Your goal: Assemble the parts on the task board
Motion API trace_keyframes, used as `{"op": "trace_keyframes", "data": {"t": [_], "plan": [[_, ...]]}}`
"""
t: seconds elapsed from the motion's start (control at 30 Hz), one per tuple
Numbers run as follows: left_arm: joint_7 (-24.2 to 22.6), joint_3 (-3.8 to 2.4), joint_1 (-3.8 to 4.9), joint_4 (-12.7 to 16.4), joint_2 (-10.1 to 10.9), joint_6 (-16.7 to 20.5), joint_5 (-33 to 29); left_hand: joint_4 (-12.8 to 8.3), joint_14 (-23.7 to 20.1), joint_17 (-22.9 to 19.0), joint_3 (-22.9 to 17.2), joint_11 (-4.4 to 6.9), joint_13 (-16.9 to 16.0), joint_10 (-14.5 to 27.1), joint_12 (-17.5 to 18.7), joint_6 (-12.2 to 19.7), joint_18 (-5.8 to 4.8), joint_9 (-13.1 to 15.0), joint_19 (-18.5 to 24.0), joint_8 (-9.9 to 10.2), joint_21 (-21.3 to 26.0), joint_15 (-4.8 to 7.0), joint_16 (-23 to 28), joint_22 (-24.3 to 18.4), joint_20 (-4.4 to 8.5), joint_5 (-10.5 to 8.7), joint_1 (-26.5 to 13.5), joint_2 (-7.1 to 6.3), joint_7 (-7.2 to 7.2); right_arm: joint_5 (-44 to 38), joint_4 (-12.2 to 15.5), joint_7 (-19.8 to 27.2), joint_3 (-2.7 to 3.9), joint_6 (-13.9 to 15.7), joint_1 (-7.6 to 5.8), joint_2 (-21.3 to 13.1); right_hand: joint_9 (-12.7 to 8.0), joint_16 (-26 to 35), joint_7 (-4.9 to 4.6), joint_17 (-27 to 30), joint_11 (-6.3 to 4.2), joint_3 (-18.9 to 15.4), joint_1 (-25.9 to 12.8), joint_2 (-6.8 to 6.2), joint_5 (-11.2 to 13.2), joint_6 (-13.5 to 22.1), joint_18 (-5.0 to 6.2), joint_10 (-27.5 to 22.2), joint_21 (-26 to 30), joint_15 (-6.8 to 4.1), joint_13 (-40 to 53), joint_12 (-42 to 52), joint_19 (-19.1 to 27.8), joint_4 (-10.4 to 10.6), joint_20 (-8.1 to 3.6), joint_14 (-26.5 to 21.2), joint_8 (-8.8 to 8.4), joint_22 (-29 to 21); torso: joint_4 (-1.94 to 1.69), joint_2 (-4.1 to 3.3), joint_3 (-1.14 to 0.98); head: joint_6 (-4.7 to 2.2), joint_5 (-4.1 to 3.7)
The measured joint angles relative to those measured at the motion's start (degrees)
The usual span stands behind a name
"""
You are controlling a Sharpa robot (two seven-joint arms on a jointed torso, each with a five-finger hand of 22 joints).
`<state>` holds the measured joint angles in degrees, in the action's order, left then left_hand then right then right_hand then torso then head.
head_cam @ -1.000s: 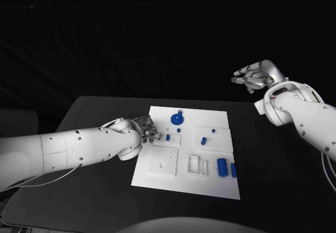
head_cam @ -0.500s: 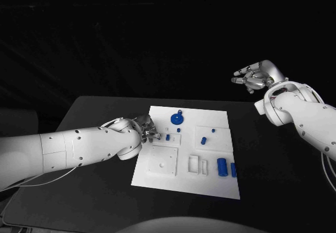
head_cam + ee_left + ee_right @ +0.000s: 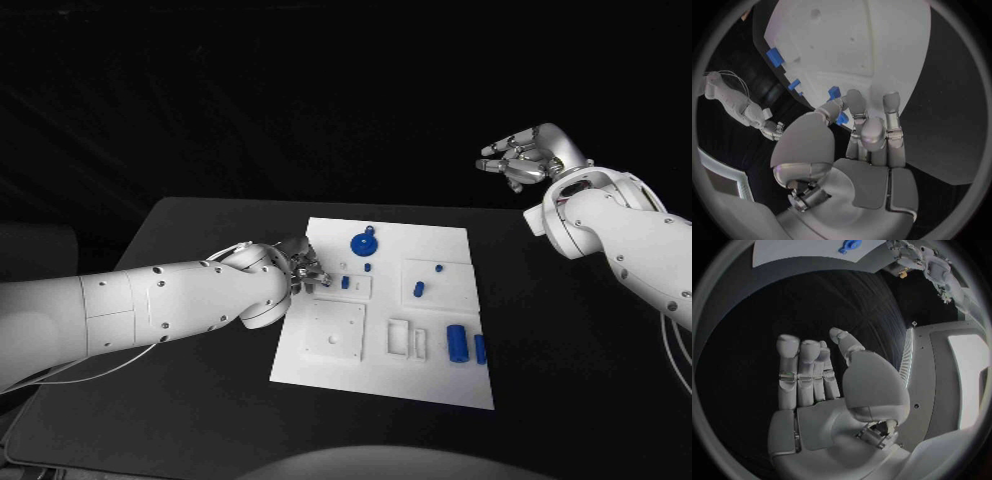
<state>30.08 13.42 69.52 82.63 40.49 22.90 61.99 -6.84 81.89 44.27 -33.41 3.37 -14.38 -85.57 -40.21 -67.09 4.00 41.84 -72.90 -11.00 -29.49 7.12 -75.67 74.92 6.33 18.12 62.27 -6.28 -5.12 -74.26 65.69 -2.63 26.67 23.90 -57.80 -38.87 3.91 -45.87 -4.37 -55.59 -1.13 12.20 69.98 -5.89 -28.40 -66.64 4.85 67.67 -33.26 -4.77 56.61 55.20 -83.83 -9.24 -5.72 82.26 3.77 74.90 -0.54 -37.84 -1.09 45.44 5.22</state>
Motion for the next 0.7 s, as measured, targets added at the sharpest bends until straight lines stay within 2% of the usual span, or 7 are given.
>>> {"op": "trace_keyframes", "data": {"t": [0.3,0.7], "plan": [[-0.15,-0.01,0.01,-0.12,0.0,-0.23,-0.26,-0.93,0.07,0.22,0.03,0.0,-0.64,0.0,-0.29,-0.01,0.0,0.61,0.0,-0.33,-0.3,-0.09,-0.62,-0.01,0.0,-0.22,-1.19,1.19,0.01,0.01,-0.08,0.0,0.0,0.0,0.03,0.04,0.0,0.0,0.0,0.0,0.0,0.0,0.0,0.0,-0.23,0.0,0.0,0.0,0.0,0.0,0.0,0.0,0.0,0.0,0.0,0.0,0.0,0.0,0.0,0.01,0.01,0.09,-0.01],[-0.34,-0.03,0.03,-0.52,-0.2,-0.45,-0.64,-1.5,0.08,0.39,0.08,0.0,-0.98,0.0,-0.28,-0.04,0.0,1.08,0.0,-0.59,-0.3,-0.1,-0.94,-0.01,0.0,-0.33,-2.06,2.0,0.04,0.02,-0.21,0.01,0.0,-0.03,0.09,0.12,0.0,0.0,0.0,0.0,0.0,0.0,0.0,0.0,-0.22,0.0,0.0,0.0,0.0,0.0,0.01,0.0,0.0,0.0,0.0,0.0,0.0,0.0,0.0,-0.01,0.01,0.12,0.03]]}}
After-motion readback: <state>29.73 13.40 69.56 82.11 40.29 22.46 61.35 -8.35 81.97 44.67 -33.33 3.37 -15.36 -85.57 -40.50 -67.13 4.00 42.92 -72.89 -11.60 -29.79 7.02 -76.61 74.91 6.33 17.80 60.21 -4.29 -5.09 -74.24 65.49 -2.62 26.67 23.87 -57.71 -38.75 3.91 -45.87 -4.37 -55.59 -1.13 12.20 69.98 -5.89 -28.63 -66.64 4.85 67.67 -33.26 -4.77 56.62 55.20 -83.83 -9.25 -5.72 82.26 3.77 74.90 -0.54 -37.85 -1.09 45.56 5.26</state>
